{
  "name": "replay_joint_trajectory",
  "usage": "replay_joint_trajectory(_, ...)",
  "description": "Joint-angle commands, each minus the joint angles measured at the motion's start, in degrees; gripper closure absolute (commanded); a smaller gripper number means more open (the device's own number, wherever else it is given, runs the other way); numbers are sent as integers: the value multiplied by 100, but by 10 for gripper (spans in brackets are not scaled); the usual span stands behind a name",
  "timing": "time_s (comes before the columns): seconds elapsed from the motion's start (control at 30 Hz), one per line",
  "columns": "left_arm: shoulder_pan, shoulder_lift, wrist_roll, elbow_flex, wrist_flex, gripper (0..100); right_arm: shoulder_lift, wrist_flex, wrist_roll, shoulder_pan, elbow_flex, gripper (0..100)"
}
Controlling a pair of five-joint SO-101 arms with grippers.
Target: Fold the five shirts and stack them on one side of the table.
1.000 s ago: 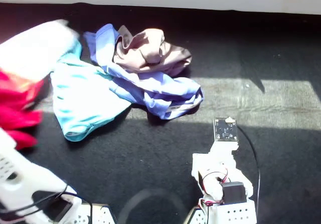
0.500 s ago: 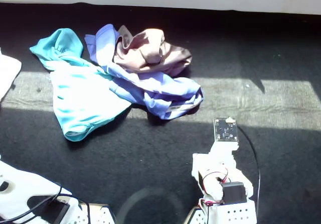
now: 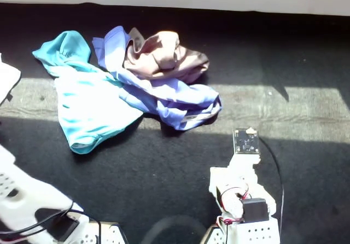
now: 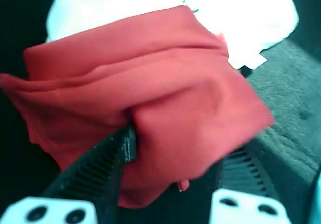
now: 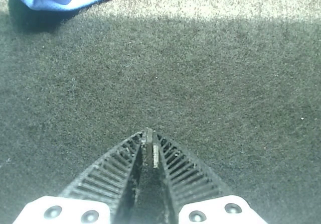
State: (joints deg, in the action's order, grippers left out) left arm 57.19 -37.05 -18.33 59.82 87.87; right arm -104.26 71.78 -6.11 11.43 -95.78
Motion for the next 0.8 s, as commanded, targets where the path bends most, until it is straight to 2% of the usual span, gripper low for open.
replay_joint_trajectory(0.0, -1305, 444, 9, 734, 1064, 730, -13, -66, -35, 31, -769, 991)
replay_joint_trajectory(0.13, -2651, 426, 9, 708, 1301, 730, -13, -66, -35, 31, -769, 991)
replay_joint_trajectory(0.27, -3793, 418, 26, -48, 1301, 730, -13, -66, -35, 31, -769, 991)
replay_joint_trajectory(0.33, -4295, 418, 431, -497, 1301, 727, -13, -66, -35, 31, -769, 991)
replay_joint_trajectory(0.43, -4954, 374, 1415, -1305, 1196, 726, -13, -66, -35, 31, -769, 991)
replay_joint_trajectory(0.67, -5815, -286, 3112, -1710, 703, 633, -13, -66, -35, 31, -769, 991)
replay_joint_trajectory(0.77, -5851, -769, 3218, -1727, 325, 626, -13, -66, -35, 31, -769, 991)
